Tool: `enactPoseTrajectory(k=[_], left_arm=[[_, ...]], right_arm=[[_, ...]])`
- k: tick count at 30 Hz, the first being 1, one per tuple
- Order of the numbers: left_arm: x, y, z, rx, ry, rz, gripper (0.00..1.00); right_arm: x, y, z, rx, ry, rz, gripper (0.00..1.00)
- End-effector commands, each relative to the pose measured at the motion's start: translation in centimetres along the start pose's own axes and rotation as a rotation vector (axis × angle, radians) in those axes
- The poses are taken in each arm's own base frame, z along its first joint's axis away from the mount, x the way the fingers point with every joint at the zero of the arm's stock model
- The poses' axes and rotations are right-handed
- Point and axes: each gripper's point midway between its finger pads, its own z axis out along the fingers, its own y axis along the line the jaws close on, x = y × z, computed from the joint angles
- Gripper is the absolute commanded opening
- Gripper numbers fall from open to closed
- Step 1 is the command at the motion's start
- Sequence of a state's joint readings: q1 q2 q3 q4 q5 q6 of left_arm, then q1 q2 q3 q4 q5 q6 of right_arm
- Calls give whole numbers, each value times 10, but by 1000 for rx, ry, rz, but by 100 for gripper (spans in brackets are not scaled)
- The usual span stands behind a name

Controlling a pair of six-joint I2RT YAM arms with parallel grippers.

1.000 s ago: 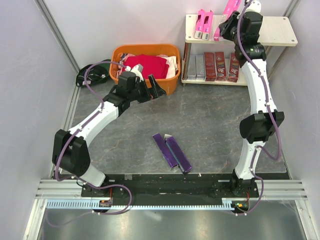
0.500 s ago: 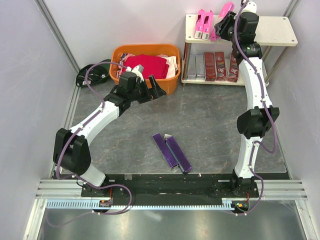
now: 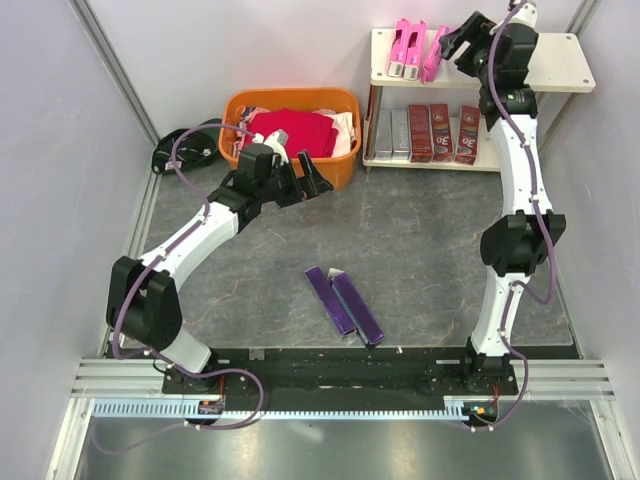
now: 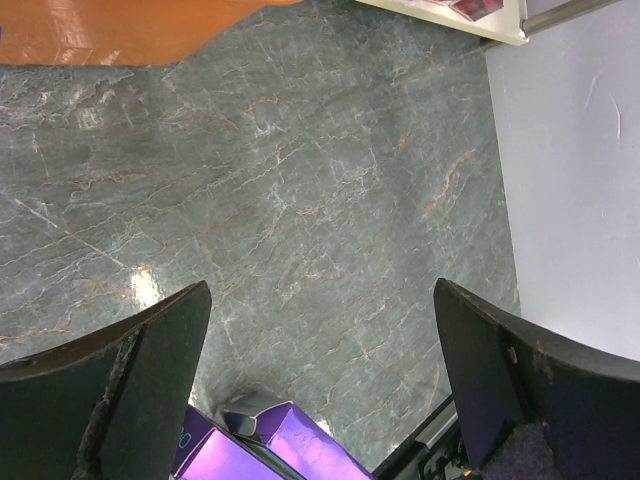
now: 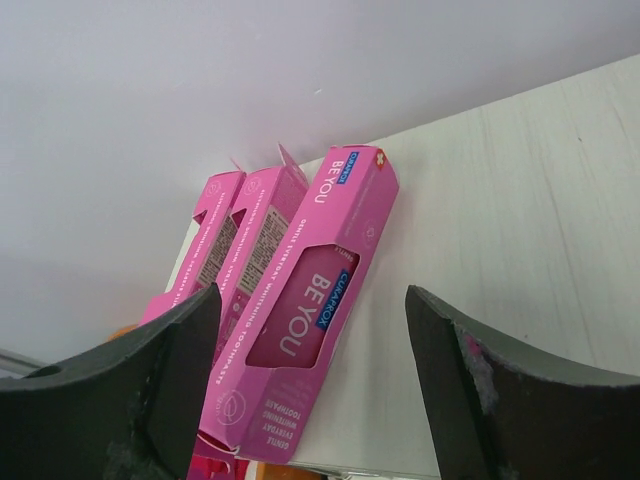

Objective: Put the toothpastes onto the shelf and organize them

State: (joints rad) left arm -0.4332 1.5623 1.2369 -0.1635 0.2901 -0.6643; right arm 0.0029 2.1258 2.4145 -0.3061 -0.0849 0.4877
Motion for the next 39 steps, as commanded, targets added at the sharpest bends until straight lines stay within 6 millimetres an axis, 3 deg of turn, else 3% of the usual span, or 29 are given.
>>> enactPoseTrajectory(k=[1, 15, 24, 29, 35, 39], left_arm=[[-6, -4, 0, 21, -12, 18, 100], [-5, -3, 3, 20, -6, 13, 100], [-6, -3, 1, 18, -11, 16, 100], [-4, -2, 1, 15, -7, 11, 100], [-4, -2, 0, 14, -8, 13, 100], [-4, -1, -2, 11, -12, 13, 100]], right_arm=[[-10, -10, 12, -73, -36, 103, 83], [18, -2, 40, -219, 3, 240, 89], [20, 14, 43, -286, 4, 249, 90], [36, 30, 41, -312, 49, 227, 93], [52, 26, 40, -288, 86, 214, 93], [47, 25, 39, -276, 70, 213, 94]])
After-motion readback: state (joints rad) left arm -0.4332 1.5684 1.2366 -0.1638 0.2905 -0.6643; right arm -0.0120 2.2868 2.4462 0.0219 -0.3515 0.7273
